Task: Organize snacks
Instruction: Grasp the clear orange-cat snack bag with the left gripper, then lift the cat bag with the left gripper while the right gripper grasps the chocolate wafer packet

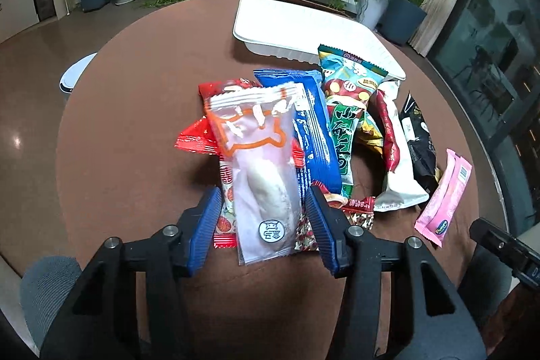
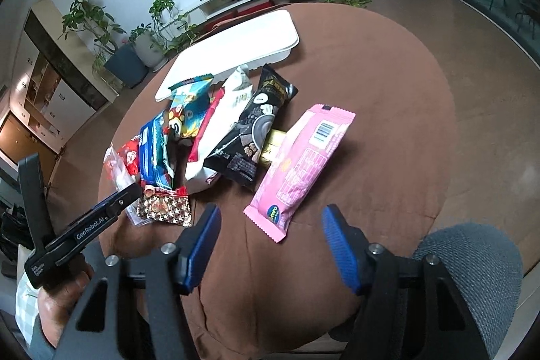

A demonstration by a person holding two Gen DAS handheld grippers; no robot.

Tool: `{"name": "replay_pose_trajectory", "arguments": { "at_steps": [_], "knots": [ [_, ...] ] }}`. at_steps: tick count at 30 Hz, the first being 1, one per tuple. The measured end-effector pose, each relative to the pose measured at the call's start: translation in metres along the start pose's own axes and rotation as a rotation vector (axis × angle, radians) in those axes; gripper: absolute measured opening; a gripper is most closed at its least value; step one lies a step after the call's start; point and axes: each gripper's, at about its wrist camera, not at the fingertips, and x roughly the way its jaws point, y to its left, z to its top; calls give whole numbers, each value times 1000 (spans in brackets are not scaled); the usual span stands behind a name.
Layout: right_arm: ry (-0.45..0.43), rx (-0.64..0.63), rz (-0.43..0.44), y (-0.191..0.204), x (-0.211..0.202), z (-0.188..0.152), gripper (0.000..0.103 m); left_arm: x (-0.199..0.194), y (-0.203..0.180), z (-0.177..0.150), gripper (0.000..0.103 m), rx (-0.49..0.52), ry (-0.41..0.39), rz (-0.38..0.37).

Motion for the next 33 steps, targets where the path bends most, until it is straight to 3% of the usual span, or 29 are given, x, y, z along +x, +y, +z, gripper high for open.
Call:
{"name": "replay_pose_trajectory", "arguments": {
  "at_steps": [3, 6, 14, 17, 24, 28, 31, 33],
  "knots": [
    [3, 5, 3, -2, 2, -2, 67, 3, 1, 2, 48, -4, -5, -16],
    [-1, -2, -3, -2, 2, -2, 67, -1, 7, -1, 32, -12, -4, -40],
    [-4, -32, -7, 2, 7, -2, 67, -5, 18, -4, 21, 12, -2, -105],
    [-4, -72, 27, 12, 6, -4, 67, -7, 26, -9, 21, 12, 10, -129],
    [37, -332, 187, 62, 22, -4, 67, -28, 50, -17, 21, -10, 29, -208],
    [70, -586, 262, 99, 41, 1, 67, -37, 62, -24, 21, -35, 37, -243],
    [141, -727, 304, 118, 62, -1, 65, -39, 61, -29, 21, -27, 50, -264],
    [173, -792, 288, 126, 75, 1, 60, -42, 61, -30, 21, -26, 50, -274]
  ]
}}
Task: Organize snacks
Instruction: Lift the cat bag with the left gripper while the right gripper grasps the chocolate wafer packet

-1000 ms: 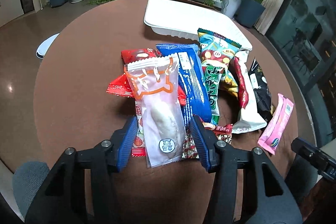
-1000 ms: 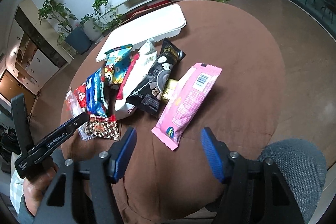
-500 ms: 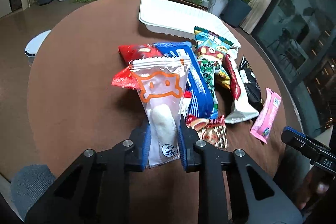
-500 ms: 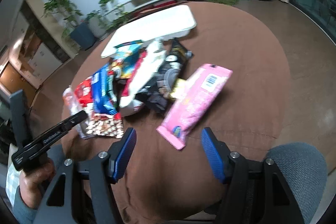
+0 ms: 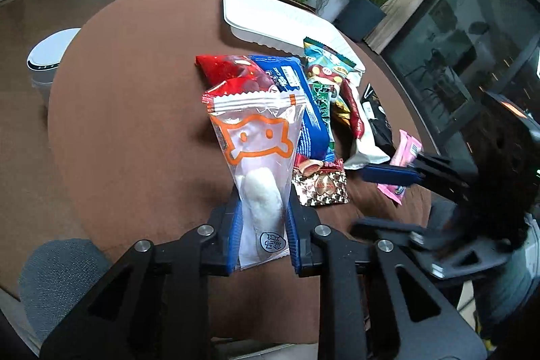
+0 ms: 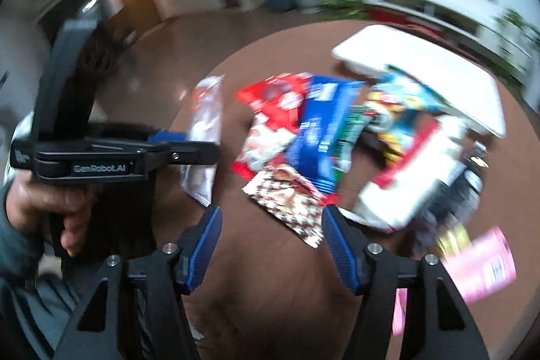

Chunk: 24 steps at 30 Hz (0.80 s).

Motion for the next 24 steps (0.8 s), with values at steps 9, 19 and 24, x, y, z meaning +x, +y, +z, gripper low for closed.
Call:
{"name": "replay_pose_trajectory", "arguments": {
  "at_steps": [9, 19, 24],
  "knots": [
    [66, -202, -16, 9, 23, 25, 58, -1, 11, -7, 21, -21, 16, -16],
    [237, -277, -1, 11, 57, 23, 53, 2, 15, -11, 21, -22, 39, -29],
    [255, -257, -11, 8, 55, 23, 41, 9, 13, -8, 21, -15, 48, -29]
  ]
}}
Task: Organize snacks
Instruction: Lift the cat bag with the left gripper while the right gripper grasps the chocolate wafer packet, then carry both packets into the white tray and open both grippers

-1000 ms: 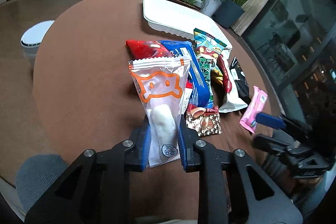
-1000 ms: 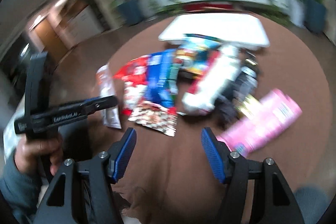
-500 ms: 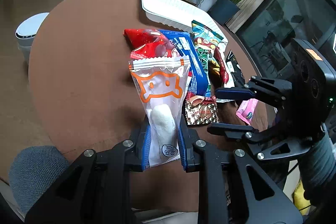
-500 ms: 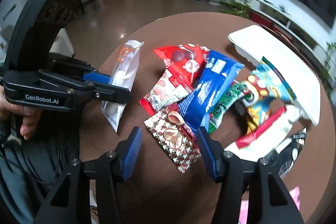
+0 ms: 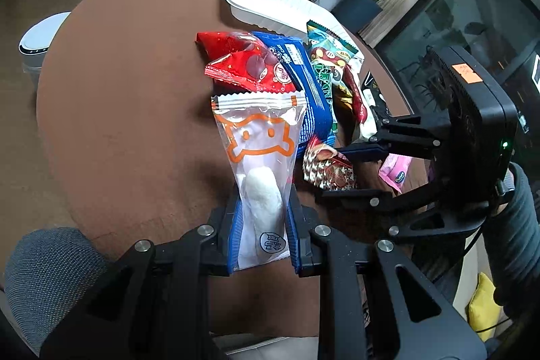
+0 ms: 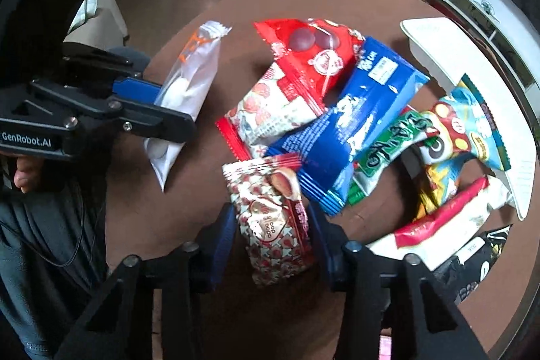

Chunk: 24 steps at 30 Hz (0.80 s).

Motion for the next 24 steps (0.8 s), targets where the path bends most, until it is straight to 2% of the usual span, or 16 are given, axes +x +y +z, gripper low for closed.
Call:
{"name": "replay_pose_trajectory", "arguments": {
  "at_steps": [6, 10, 14, 18, 22, 24],
  "knots": [
    [0, 26, 13, -3, 2, 3, 28, 7, -4, 2, 21, 13, 8, 0],
    [-36, 71, 26, 8, -7, -15, 25, 8, -5, 2, 21, 17, 6, -3],
    [-124, 187, 73, 8, -30, -33, 25, 8, -9, 4, 21, 25, 5, -26],
    [-241, 301, 165, 1, -63, -48, 25, 3, -10, 12, 21, 19, -2, -56],
    [-337, 416, 232, -22, -87, -67, 25, -8, -13, 30, 21, 15, -29, -91],
    [-374, 478, 234, -38, -98, -74, 25, -14, -12, 42, 21, 18, -45, -101]
  ]
}}
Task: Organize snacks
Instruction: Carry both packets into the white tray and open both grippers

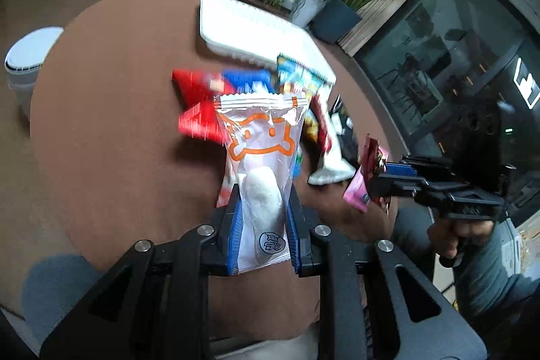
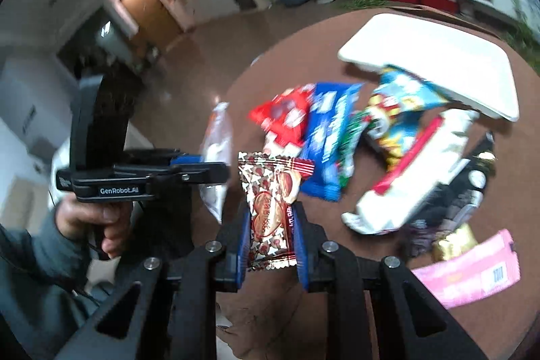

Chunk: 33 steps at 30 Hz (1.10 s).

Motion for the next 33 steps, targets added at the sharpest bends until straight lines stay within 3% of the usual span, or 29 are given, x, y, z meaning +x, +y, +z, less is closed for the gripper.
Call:
{"name": "replay_pose_trajectory", "arguments": {
  "at_steps": [4, 8, 14, 18, 22, 27, 33],
  "knots": [
    [-91, 122, -45, -42, -30, 10, 25, -14, 5, 45, 21, 22, -43, -3],
    [-182, 237, -125, -92, -62, 30, 25, -14, 2, 102, 21, 96, -66, 42],
    [-249, 342, -233, -153, -79, 80, 25, 31, -3, 190, 21, 178, -12, 94],
    [-227, 361, -254, -181, -70, 107, 25, 74, -11, 230, 21, 220, 52, 126],
    [-157, 365, -257, -201, -39, 135, 25, 119, -23, 251, 21, 259, 138, 154],
    [-74, 339, -291, -200, -3, 136, 25, 175, -29, 248, 21, 267, 233, 197],
    [-24, 333, -337, -208, 21, 141, 25, 207, -21, 246, 21, 263, 276, 240]
  ]
}}
